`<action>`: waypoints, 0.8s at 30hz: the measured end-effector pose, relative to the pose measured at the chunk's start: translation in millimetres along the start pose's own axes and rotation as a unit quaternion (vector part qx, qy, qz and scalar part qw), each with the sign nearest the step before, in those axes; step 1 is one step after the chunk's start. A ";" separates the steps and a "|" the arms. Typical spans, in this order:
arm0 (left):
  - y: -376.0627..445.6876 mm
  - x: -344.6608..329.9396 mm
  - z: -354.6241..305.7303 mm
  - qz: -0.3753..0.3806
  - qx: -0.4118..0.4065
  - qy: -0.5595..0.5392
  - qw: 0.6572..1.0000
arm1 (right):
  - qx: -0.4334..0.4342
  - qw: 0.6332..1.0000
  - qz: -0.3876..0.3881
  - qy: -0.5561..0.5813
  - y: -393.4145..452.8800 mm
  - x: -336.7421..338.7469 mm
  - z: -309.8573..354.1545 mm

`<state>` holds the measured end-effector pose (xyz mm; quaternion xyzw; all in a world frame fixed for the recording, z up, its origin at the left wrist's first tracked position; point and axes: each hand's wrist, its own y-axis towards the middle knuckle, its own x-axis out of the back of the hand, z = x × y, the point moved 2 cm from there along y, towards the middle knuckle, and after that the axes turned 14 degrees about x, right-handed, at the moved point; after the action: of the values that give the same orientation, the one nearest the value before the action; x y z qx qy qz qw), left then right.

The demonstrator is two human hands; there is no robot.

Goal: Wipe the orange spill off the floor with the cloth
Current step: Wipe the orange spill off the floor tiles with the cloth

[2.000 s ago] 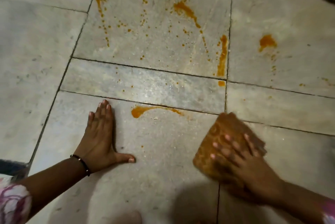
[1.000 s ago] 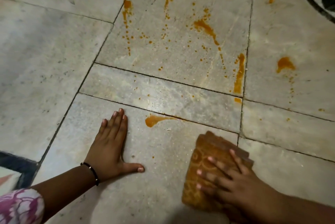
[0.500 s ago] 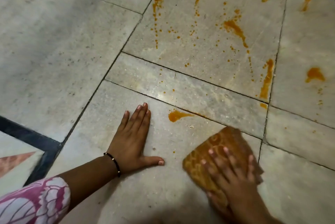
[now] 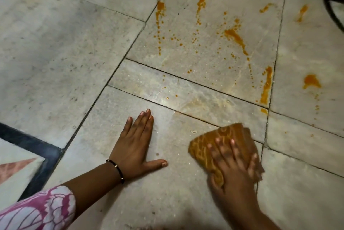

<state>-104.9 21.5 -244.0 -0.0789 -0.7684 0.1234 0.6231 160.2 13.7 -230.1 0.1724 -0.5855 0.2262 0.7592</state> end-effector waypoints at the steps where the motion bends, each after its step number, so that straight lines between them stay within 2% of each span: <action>1: 0.3 0.5 -0.5 0.000 -0.002 0.000 1.000 | 0.035 0.999 0.015 -0.004 -1.1 -4.4 18.0; 4: 0.4 -0.1 -0.5 -0.006 -0.007 -0.003 1.000 | 0.098 0.995 0.013 -0.001 48.7 -16.5 51.7; 6: 0.9 -1.7 0.1 -0.011 -0.005 -0.005 1.000 | 0.074 0.997 -0.004 0.029 102.9 -10.5 48.6; 8: 0.8 -3.1 0.5 -0.012 -0.002 0.001 1.000 | 0.011 0.998 -0.002 0.060 138.1 -4.1 17.2; 12: -0.6 -3.3 1.8 -0.011 -0.007 -0.002 1.000 | -0.112 0.989 -0.075 0.061 91.3 15.4 -49.2; 14: -0.6 -2.7 -0.5 -0.015 -0.002 -0.014 1.000 | -0.157 0.985 -0.071 0.026 41.8 10.3 -45.4; 15: 1.0 -2.9 -3.8 -0.016 0.005 -0.024 1.000 | -0.152 0.987 -0.054 0.013 22.1 3.6 -30.0; 17: 4.9 -2.4 -12.1 -0.022 0.028 -0.040 0.999 | -0.070 0.997 -0.013 -0.005 12.9 -6.5 11.5; 20: 11.7 -3.7 -19.1 -0.034 0.034 -0.054 0.997 | 0.060 0.998 -0.007 0.007 63.1 -19.0 47.3; 22: 11.7 -3.6 -16.4 -0.040 0.036 -0.061 0.997 | 0.079 0.997 -0.017 0.022 116.8 -10.6 42.5; 24: 10.5 -2.5 -12.3 -0.042 0.038 -0.053 0.997 | 0.029 0.998 0.004 0.050 156.7 0.0 12.7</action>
<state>-92.8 31.9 -247.0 -0.0165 -0.7975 0.1303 0.5889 64.4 138.4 -227.3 0.1810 -0.5409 0.2543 0.7810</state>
